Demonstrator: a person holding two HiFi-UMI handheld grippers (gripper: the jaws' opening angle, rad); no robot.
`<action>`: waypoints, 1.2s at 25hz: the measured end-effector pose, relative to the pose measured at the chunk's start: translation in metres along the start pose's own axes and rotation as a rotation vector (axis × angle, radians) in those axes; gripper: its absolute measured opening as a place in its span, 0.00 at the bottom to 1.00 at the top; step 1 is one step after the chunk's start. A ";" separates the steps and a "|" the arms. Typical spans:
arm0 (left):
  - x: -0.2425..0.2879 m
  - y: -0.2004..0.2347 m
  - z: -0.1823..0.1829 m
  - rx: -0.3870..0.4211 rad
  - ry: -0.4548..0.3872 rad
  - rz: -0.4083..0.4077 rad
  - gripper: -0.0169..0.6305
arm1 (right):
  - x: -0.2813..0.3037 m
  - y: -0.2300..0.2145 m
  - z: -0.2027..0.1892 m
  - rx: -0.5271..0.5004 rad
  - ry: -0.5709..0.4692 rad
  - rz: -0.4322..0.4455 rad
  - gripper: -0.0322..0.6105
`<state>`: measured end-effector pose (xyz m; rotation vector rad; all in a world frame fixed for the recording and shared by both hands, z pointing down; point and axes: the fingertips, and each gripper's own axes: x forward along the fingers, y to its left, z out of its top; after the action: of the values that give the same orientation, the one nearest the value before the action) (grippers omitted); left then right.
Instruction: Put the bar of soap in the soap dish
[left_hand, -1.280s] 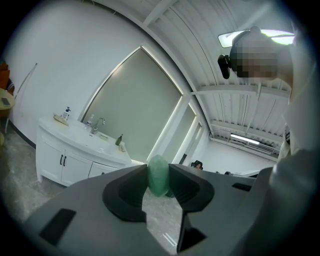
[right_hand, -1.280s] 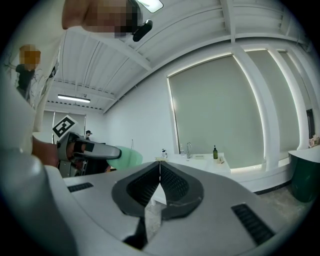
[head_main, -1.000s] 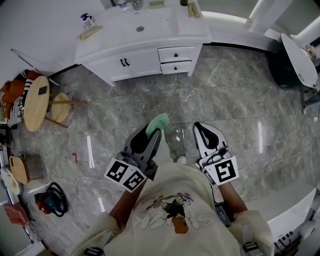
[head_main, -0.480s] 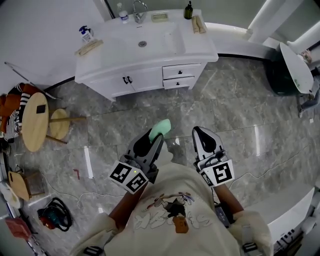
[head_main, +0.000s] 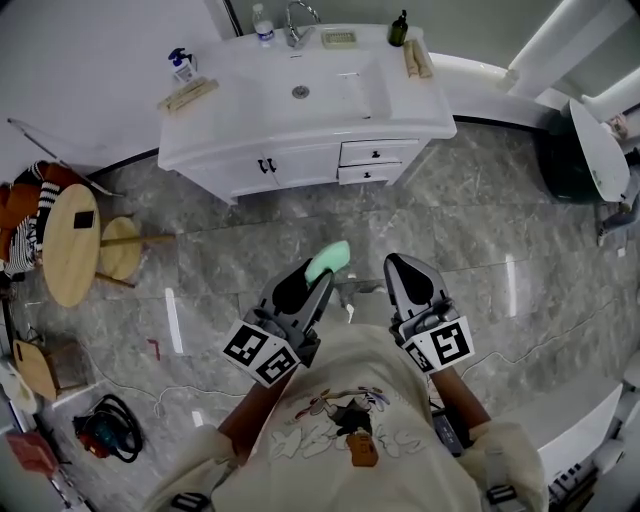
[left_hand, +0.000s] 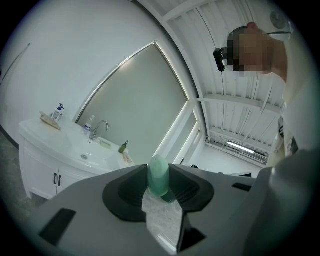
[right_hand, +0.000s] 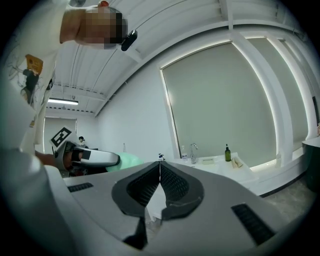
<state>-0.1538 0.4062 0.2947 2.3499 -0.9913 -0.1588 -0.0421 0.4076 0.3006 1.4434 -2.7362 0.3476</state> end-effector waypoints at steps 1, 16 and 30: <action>0.002 0.004 0.001 -0.005 0.000 0.003 0.23 | 0.005 0.000 0.003 0.009 0.003 0.005 0.06; 0.046 0.046 0.023 0.014 -0.001 0.069 0.23 | 0.071 -0.054 0.018 0.002 -0.016 0.065 0.06; 0.225 0.113 0.096 0.044 0.005 0.110 0.23 | 0.193 -0.197 0.055 0.004 -0.015 0.094 0.06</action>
<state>-0.0934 0.1441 0.3024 2.3273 -1.1286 -0.0890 0.0133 0.1323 0.3075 1.3267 -2.8237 0.3465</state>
